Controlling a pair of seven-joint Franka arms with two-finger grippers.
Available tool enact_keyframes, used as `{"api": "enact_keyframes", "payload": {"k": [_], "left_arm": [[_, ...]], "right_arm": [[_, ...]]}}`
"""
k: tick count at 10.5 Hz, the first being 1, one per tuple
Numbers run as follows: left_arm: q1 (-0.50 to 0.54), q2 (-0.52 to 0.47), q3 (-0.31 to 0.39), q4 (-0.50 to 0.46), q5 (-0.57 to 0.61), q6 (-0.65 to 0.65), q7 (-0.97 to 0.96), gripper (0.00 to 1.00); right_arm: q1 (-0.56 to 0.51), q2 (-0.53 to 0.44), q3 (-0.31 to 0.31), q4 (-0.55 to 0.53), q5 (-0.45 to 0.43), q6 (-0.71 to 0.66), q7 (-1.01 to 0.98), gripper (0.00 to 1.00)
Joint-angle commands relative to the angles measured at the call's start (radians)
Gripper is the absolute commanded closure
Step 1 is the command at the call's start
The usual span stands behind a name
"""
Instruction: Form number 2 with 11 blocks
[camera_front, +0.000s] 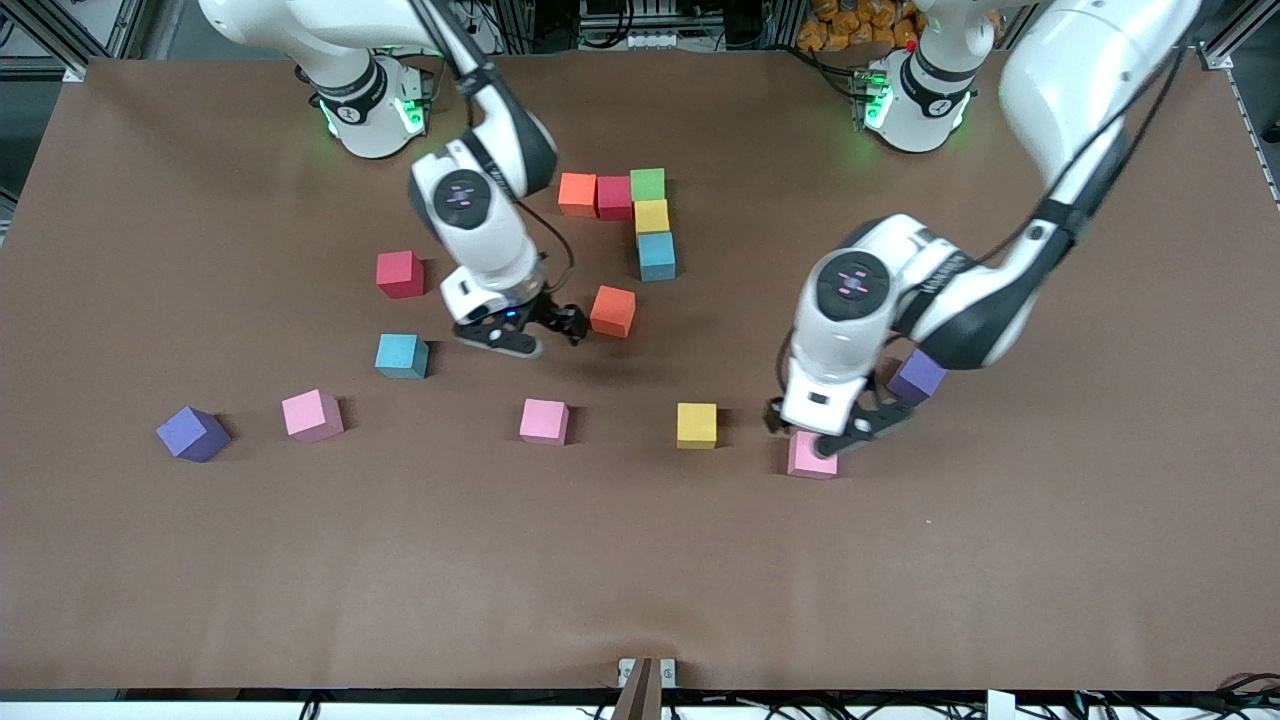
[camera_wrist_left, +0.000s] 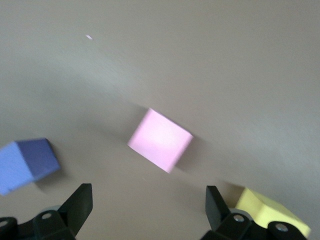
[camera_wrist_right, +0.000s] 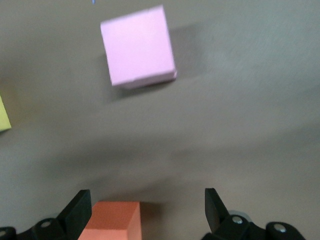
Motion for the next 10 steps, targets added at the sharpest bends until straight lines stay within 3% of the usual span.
{"api": "enact_keyframes", "payload": {"k": [1, 4, 6, 7, 9, 10], "left_arm": [[0.055, -0.048, -0.009, -0.009, -0.026, -0.056, 0.069, 0.0], [0.095, -0.078, -0.009, -0.011, -0.04, -0.121, 0.156, 0.0], [0.11, -0.144, 0.0, -0.046, -0.122, -0.121, 0.241, 0.0], [0.078, -0.199, 0.073, -0.067, -0.196, -0.121, 0.33, 0.0], [-0.098, -0.297, 0.293, -0.097, -0.332, -0.121, 0.484, 0.0], [-0.146, -0.336, 0.367, -0.113, -0.383, -0.121, 0.565, 0.0]], "right_arm": [[0.107, 0.091, -0.049, 0.084, 0.016, -0.001, 0.127, 0.0], [0.135, 0.116, -0.048, 0.101, 0.018, 0.0, 0.14, 0.0], [0.138, 0.127, -0.048, 0.111, 0.03, 0.0, 0.14, 0.0], [0.147, 0.136, -0.048, 0.118, 0.03, 0.0, 0.138, 0.0], [0.16, 0.157, -0.048, 0.128, 0.03, 0.0, 0.126, 0.0], [0.166, 0.162, -0.048, 0.13, 0.029, 0.0, 0.125, 0.0]]}}
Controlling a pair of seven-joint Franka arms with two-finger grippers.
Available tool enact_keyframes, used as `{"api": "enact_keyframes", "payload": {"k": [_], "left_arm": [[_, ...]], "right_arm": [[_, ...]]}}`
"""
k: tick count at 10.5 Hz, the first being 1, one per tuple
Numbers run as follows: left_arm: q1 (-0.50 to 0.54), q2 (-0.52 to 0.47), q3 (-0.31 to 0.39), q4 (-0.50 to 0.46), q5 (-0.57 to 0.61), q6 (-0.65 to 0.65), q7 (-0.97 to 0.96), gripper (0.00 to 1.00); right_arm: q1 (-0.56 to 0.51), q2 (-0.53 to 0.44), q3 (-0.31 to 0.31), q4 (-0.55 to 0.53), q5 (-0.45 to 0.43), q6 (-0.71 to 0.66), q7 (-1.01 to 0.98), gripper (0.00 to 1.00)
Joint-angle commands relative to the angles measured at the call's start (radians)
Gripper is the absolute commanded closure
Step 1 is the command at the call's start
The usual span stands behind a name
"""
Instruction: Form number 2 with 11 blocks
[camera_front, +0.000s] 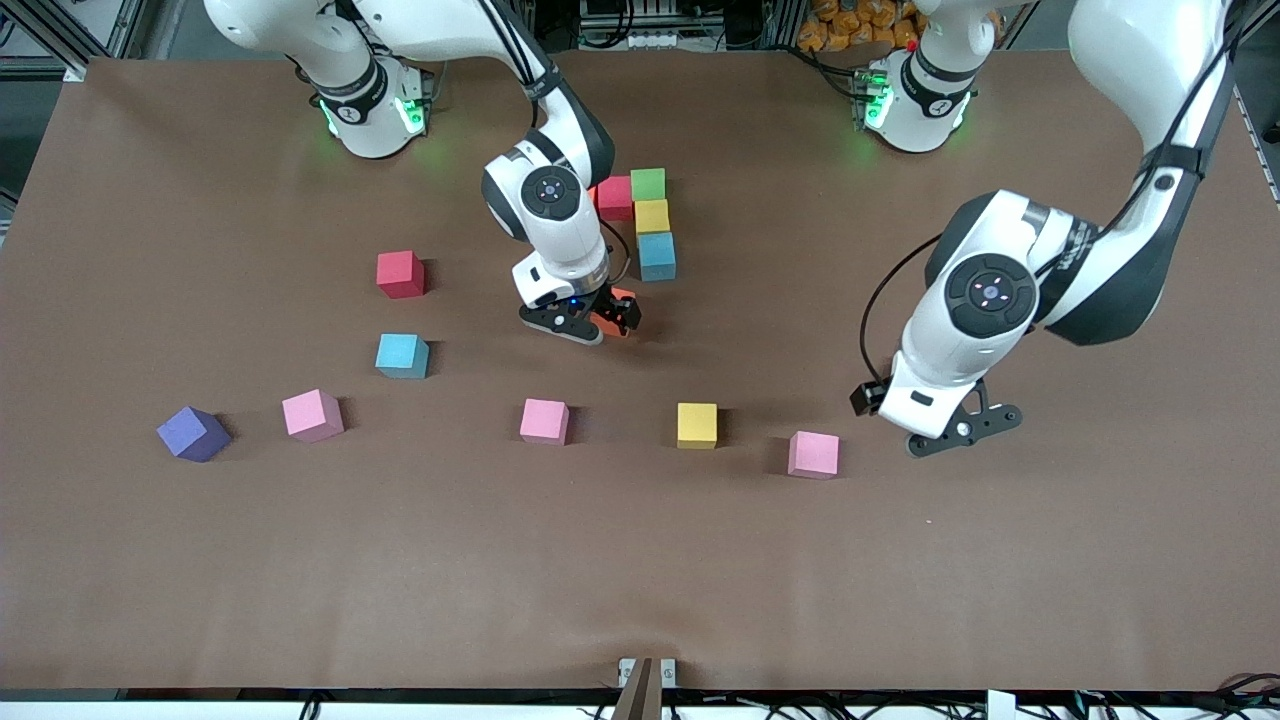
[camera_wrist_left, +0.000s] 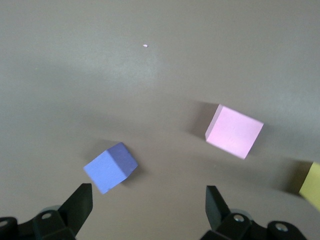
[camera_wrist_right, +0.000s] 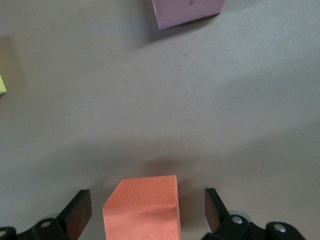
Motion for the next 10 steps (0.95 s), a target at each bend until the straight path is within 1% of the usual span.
{"api": "enact_keyframes", "payload": {"k": [1, 2, 3, 4, 5, 6, 7, 8, 9, 10], "left_arm": [[-0.127, -0.145, 0.181, -0.089, -0.112, -0.002, 0.18, 0.0], [-0.157, -0.175, 0.236, -0.102, -0.137, -0.002, 0.274, 0.0], [-0.177, -0.188, 0.275, -0.106, -0.149, -0.002, 0.39, 0.0], [-0.183, -0.188, 0.294, -0.117, -0.18, -0.002, 0.443, 0.0], [-0.18, -0.164, 0.295, -0.114, -0.2, 0.0, 0.466, 0.0], [-0.172, -0.136, 0.291, -0.108, -0.203, 0.018, 0.467, 0.0], [-0.171, -0.115, 0.291, -0.105, -0.212, 0.064, 0.462, 0.0], [-0.177, -0.092, 0.291, -0.099, -0.232, 0.103, 0.451, 0.0], [-0.18, -0.055, 0.291, -0.074, -0.24, 0.119, 0.45, 0.0], [-0.186, -0.02, 0.291, -0.045, -0.24, 0.125, 0.444, 0.0]], "right_arm": [[0.027, 0.036, -0.012, 0.035, 0.017, -0.005, -0.007, 0.0], [0.034, 0.04, -0.012, 0.037, 0.019, -0.004, -0.007, 0.0], [0.039, 0.047, -0.012, 0.038, 0.019, -0.004, -0.007, 0.0], [0.044, 0.052, -0.012, 0.04, 0.019, -0.004, -0.007, 0.0], [0.048, 0.061, -0.012, 0.04, 0.017, -0.004, -0.008, 0.02], [0.05, 0.069, -0.009, 0.04, 0.017, -0.004, -0.011, 0.13], [0.05, 0.072, -0.009, 0.04, 0.017, -0.005, -0.013, 0.25], [0.05, 0.076, -0.008, 0.038, 0.017, -0.005, -0.013, 0.35], [0.051, 0.081, -0.008, 0.04, 0.017, -0.005, -0.013, 0.43], [0.053, 0.082, -0.006, 0.038, 0.017, -0.005, -0.013, 0.49]]}}
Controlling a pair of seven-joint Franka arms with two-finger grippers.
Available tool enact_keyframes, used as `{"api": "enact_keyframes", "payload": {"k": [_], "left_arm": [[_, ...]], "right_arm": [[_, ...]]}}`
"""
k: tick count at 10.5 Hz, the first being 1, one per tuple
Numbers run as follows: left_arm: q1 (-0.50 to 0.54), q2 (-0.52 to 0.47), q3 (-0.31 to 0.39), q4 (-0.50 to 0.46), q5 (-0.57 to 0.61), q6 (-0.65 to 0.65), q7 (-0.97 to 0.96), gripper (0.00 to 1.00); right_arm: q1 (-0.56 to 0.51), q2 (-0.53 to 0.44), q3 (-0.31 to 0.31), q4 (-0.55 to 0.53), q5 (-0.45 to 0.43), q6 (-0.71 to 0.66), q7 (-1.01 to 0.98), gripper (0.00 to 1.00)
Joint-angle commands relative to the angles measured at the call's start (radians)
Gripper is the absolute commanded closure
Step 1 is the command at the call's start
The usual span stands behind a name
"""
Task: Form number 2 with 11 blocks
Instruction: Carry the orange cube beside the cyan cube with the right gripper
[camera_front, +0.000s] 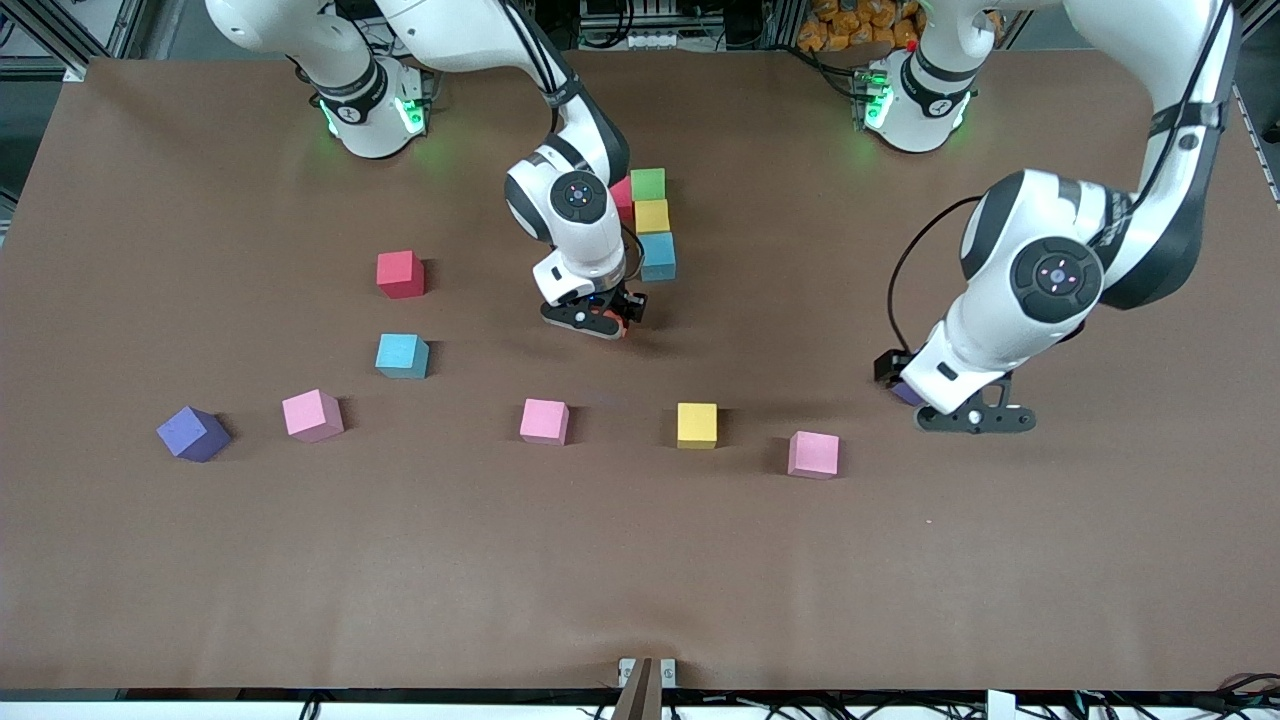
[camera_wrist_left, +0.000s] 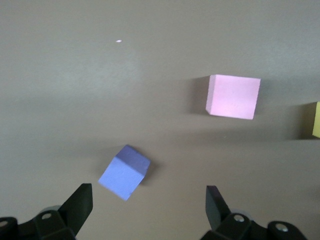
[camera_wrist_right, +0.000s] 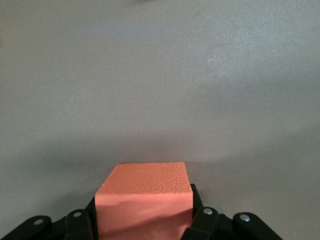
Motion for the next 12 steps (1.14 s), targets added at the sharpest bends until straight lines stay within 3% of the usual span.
{"api": "enact_keyframes", "payload": {"k": [1, 3, 5, 8, 12], "left_arm": [[-0.019, 0.075, 0.009, 0.065, -0.031, 0.006, -0.016, 0.0], [-0.036, 0.146, 0.007, 0.089, -0.023, 0.043, -0.02, 0.0], [-0.041, 0.166, 0.007, 0.091, -0.026, 0.049, -0.033, 0.0], [-0.039, 0.184, 0.009, 0.093, -0.026, 0.109, -0.082, 0.0], [-0.041, 0.204, 0.009, 0.094, -0.023, 0.118, -0.136, 0.0]], "right_arm": [[0.015, 0.02, -0.007, 0.018, 0.017, -0.004, -0.014, 0.51], [0.009, 0.003, -0.007, 0.013, 0.017, -0.013, -0.05, 0.53], [-0.041, -0.089, 0.019, -0.045, 0.016, -0.033, -0.188, 0.53], [-0.1, -0.248, 0.04, -0.151, 0.008, -0.106, -0.633, 0.53], [-0.129, -0.394, 0.04, -0.303, 0.005, -0.082, -1.195, 0.53]]}}
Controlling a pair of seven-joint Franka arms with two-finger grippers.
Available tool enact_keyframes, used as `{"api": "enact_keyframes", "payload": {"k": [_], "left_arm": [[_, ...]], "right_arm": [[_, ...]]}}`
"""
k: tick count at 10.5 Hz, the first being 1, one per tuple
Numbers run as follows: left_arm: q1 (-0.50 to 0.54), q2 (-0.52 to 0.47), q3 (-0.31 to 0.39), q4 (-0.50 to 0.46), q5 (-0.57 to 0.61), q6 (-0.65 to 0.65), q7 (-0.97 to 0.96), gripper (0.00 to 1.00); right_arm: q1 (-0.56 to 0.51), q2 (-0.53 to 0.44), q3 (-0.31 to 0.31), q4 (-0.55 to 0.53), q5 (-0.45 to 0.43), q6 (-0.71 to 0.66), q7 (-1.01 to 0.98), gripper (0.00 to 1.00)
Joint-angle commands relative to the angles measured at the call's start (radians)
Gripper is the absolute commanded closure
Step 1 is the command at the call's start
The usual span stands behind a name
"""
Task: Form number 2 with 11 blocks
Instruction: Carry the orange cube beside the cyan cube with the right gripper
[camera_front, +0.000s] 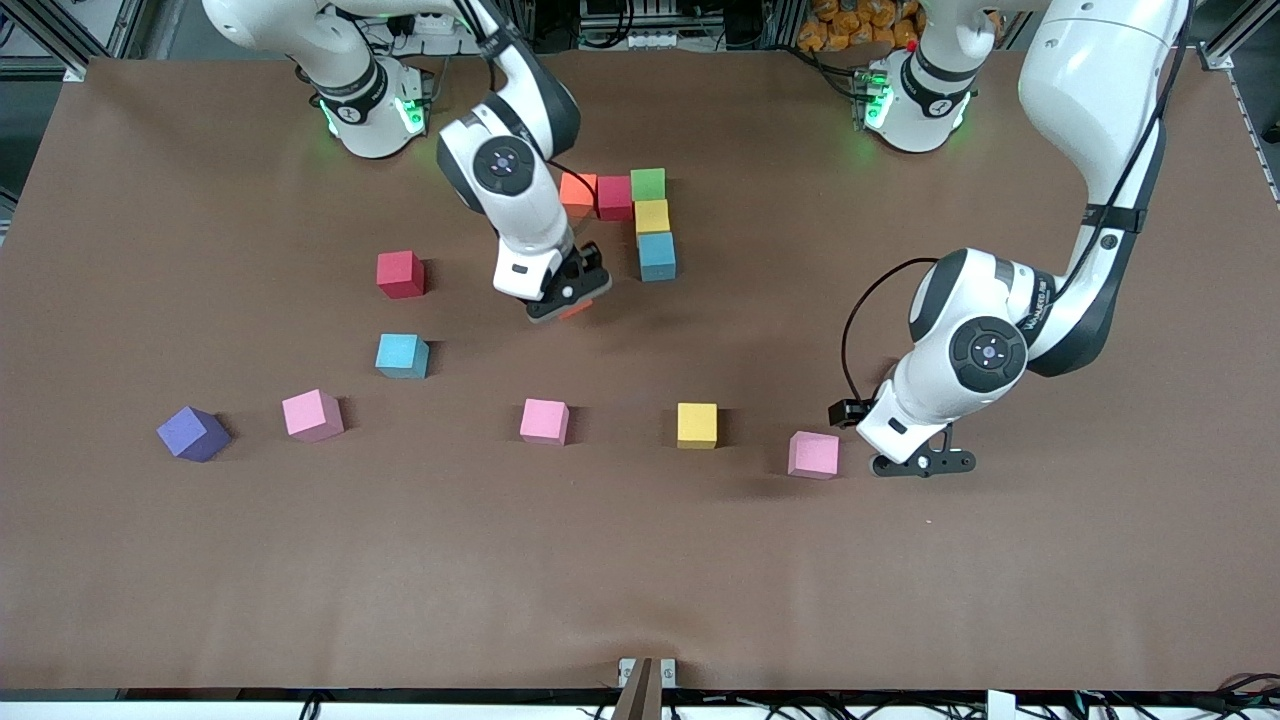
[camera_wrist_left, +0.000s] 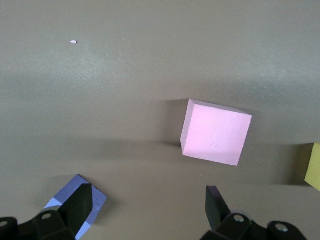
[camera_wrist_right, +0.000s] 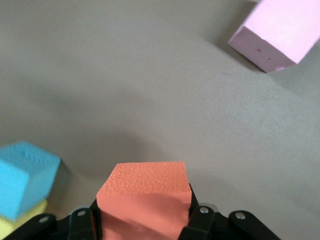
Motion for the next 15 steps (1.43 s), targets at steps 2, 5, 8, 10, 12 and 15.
{"api": "enact_keyframes", "payload": {"k": [2, 5, 8, 10, 12, 15], "left_arm": [[-0.009, 0.039, 0.006, 0.028, -0.016, 0.031, -0.011, 0.0], [-0.002, 0.052, 0.006, 0.028, -0.023, 0.031, -0.016, 0.0], [0.006, 0.052, 0.006, 0.022, -0.029, 0.031, -0.031, 0.0], [0.011, 0.052, 0.006, 0.015, -0.029, 0.031, -0.034, 0.0], [0.021, 0.038, 0.006, 0.017, -0.029, 0.025, -0.034, 0.0], [0.046, -0.015, 0.011, 0.015, -0.013, 0.016, -0.02, 0.0]], "right_arm": [[0.007, -0.095, 0.017, -0.112, -0.026, 0.022, -0.409, 0.53], [0.054, -0.071, 0.019, -0.128, -0.107, 0.038, -0.553, 0.53], [0.125, -0.01, 0.019, -0.115, -0.115, 0.108, -0.656, 0.53], [0.184, 0.041, 0.019, -0.111, -0.112, 0.188, -0.651, 0.53], [0.22, 0.07, 0.019, -0.094, -0.109, 0.208, -0.645, 0.53], [0.237, 0.106, 0.019, -0.066, -0.101, 0.206, -0.622, 0.53]]}}
